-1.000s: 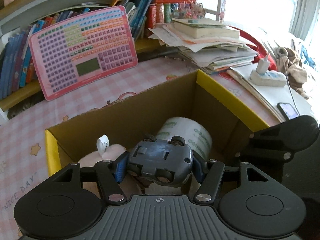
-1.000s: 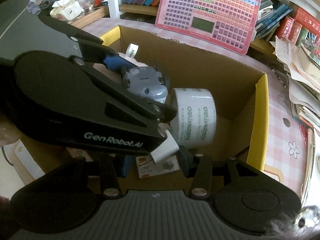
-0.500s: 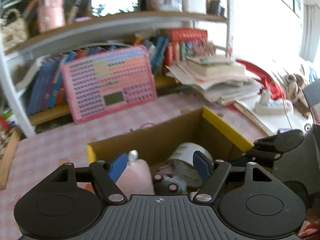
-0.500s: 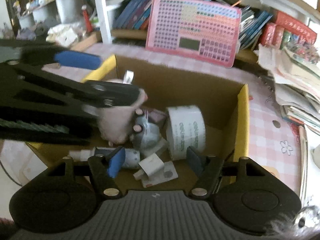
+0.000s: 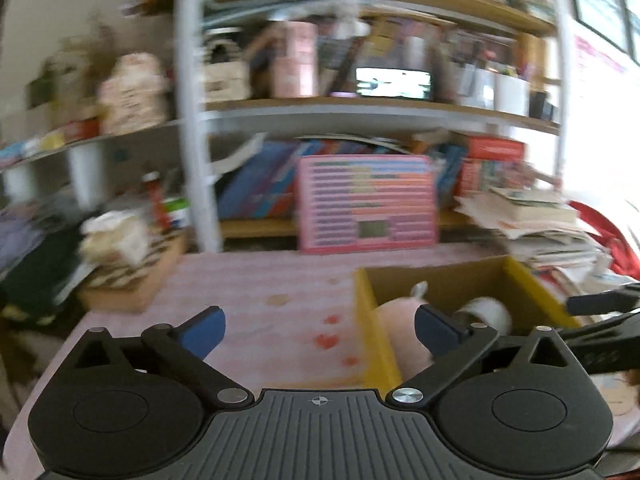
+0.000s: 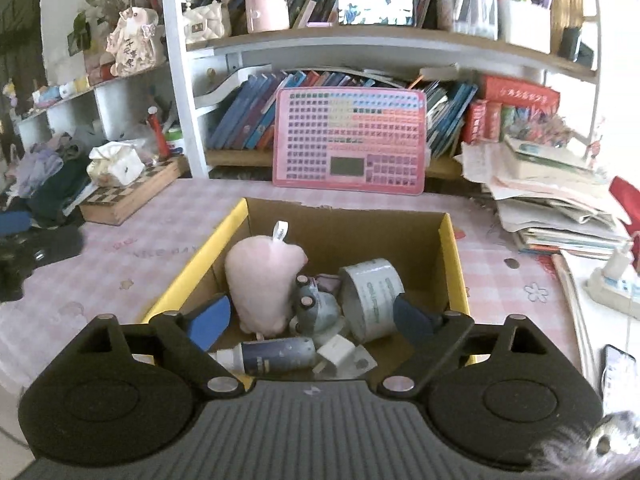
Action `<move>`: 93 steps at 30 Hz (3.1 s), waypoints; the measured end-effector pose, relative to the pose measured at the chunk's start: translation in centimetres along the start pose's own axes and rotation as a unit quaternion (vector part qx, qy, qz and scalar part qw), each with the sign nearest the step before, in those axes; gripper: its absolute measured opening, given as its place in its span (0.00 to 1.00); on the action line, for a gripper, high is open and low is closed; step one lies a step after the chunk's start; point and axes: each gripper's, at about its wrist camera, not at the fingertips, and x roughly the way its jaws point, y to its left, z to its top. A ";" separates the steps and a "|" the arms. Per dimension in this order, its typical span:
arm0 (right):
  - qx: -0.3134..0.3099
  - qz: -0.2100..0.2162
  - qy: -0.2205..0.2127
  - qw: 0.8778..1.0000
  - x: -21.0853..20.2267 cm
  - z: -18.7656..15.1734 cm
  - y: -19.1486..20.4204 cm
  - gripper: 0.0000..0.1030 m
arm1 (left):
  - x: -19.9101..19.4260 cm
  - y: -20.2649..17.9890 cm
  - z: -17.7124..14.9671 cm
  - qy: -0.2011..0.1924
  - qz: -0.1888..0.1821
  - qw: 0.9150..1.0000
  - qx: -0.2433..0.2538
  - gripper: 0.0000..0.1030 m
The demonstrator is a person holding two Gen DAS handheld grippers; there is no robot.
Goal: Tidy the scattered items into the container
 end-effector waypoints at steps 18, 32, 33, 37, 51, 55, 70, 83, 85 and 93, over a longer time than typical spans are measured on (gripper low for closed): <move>0.010 -0.051 0.018 0.999 -4.9 -6.8 7.3 0.94 | -7.1 4.4 -7.0 0.045 0.012 0.999 0.011 1.00; 0.020 -0.052 0.040 0.998 -7.2 -9.7 9.8 0.97 | -8.9 6.0 -9.5 0.100 -0.001 0.995 0.005 1.00; 0.021 -0.052 0.042 0.998 -7.3 -9.8 9.8 0.97 | -9.0 6.0 -9.7 0.104 -0.004 0.995 0.005 1.00; 0.021 -0.049 0.058 0.997 -7.5 -10.5 10.3 0.98 | -9.4 5.9 -10.3 0.113 -0.013 0.993 0.010 1.00; 0.004 -0.041 0.067 0.997 -8.3 -11.2 12.0 0.98 | -10.5 6.1 -11.2 0.132 -0.013 0.991 0.003 1.00; 0.004 -0.041 0.067 0.997 -8.4 -11.2 12.1 0.98 | -10.6 6.1 -11.2 0.132 -0.015 0.991 0.004 1.00; -0.001 -0.041 0.072 0.997 -8.1 -11.0 12.7 0.98 | -10.6 6.5 -11.0 0.129 -0.019 0.992 0.006 1.00; -0.002 -0.041 0.072 0.997 -8.0 -10.9 12.8 0.98 | -10.5 6.6 -11.1 0.128 -0.022 0.992 0.004 1.00; -0.002 -0.041 0.072 0.997 -8.0 -10.9 12.8 0.98 | -10.5 6.6 -11.1 0.128 -0.024 0.991 0.003 1.00; -0.001 -0.040 0.075 0.996 -7.6 -11.1 12.8 0.98 | -10.2 6.8 -11.0 0.129 -0.031 0.991 0.000 1.00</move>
